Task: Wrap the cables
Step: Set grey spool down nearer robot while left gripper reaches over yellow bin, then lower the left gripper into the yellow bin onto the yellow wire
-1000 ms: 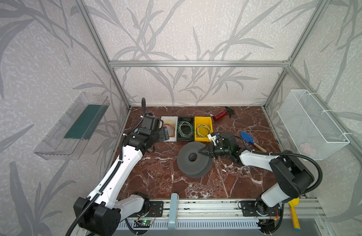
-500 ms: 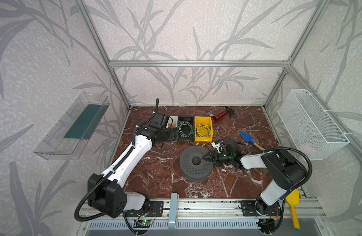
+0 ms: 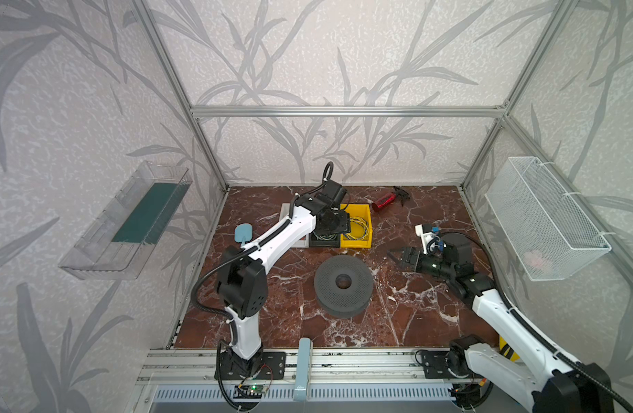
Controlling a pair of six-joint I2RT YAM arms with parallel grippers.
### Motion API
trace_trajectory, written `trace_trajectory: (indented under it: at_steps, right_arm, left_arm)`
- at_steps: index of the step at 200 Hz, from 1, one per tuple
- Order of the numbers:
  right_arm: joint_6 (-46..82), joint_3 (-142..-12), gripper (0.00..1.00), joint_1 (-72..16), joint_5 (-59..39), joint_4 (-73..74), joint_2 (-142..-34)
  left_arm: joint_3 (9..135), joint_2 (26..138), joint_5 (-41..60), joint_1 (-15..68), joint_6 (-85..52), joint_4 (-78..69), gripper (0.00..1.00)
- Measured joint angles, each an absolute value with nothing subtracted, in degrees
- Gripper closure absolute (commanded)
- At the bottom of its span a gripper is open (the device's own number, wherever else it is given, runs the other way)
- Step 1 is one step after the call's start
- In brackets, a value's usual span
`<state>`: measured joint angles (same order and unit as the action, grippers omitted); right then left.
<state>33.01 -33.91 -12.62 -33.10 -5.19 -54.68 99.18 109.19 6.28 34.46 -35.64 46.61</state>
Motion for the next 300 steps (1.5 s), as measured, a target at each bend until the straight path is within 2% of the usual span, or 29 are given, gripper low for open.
trace_trajectory:
  at_steps: [32, 49, 105, 165, 253, 300]
  right_arm:
    - [31.4, -35.9, 0.06, -11.7, -31.7, -7.6, -57.8]
    - [33.5, -35.9, 0.06, -10.8, -33.4, -5.4, -60.1]
    - [38.9, -36.0, 0.07, -8.7, -39.3, 1.3, -67.9]
    - [35.7, -37.5, 0.07, -6.1, -41.7, -1.1, -67.0]
    - [34.0, -37.5, 0.08, -6.0, -42.0, -3.3, -66.6]
    - [32.7, -37.5, 0.08, -5.9, -41.6, -5.7, -66.4]
  left_arm:
    - [104.7, 116.7, 4.4, 37.3, -39.9, 48.4, 0.29]
    - [105.2, 118.2, 2.5, 38.4, -41.9, 48.7, 0.29]
    - [105.4, 119.9, -1.3, 38.9, -47.4, 47.5, 0.37]
    - [108.8, 125.1, -2.0, 38.6, -49.9, 45.9, 0.46]
    - [112.1, 128.4, -2.4, 38.6, -51.6, 45.1, 0.46]
    - [115.3, 131.5, -3.4, 38.6, -52.2, 44.9, 0.54]
